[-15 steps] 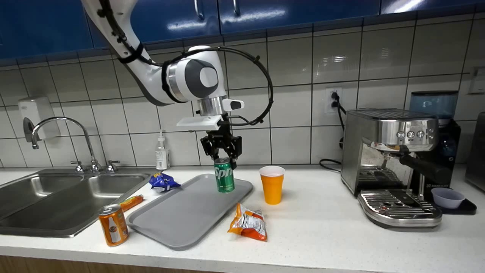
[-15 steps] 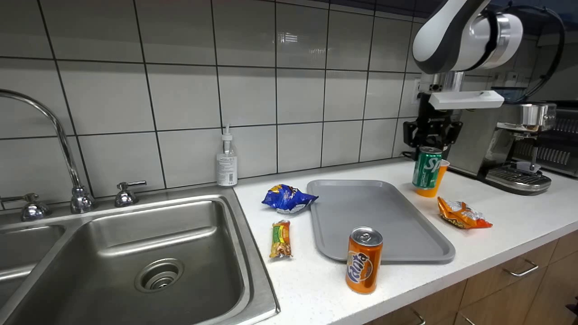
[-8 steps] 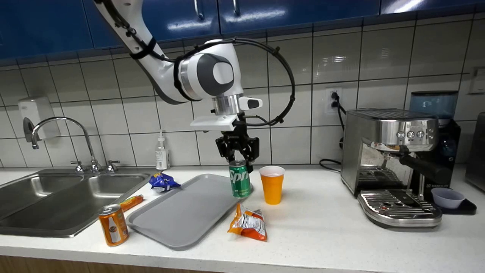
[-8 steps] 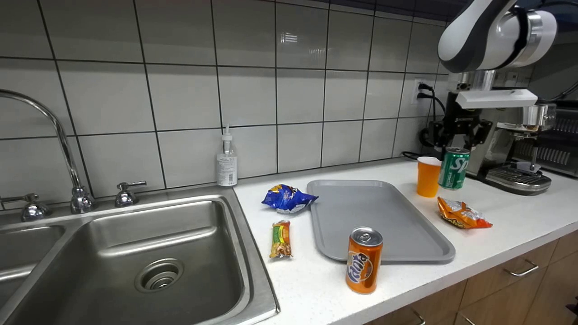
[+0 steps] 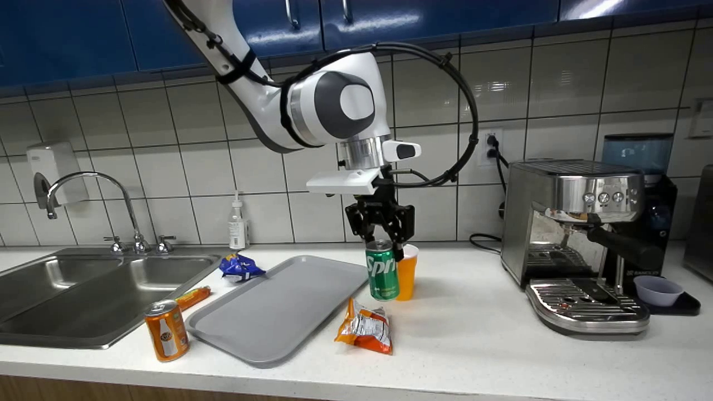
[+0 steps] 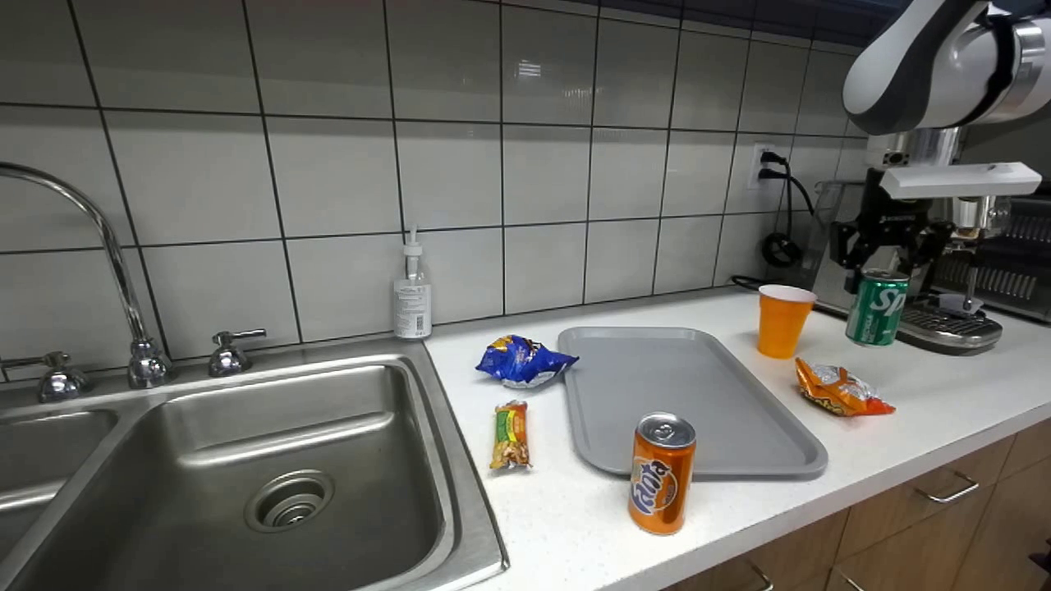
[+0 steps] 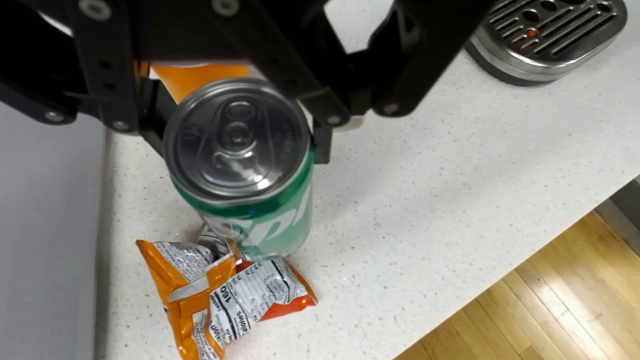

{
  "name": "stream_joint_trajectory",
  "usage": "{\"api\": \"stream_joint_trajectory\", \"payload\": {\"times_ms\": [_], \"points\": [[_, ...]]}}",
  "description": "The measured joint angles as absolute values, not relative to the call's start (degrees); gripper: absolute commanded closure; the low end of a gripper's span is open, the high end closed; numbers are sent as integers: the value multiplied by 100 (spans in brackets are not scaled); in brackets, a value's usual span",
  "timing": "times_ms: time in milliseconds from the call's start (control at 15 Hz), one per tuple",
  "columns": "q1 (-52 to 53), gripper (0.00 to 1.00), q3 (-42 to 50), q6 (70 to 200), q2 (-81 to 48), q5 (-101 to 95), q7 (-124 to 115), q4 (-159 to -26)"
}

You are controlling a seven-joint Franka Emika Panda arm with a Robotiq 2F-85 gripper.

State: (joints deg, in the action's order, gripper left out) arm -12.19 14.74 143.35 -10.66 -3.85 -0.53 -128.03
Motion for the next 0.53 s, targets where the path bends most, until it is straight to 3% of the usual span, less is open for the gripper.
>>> {"api": "stream_joint_trajectory", "payload": {"times_ms": [533], "points": [[-1416, 62, 1687, 14345, -1530, -392, -55, -12473]]}}
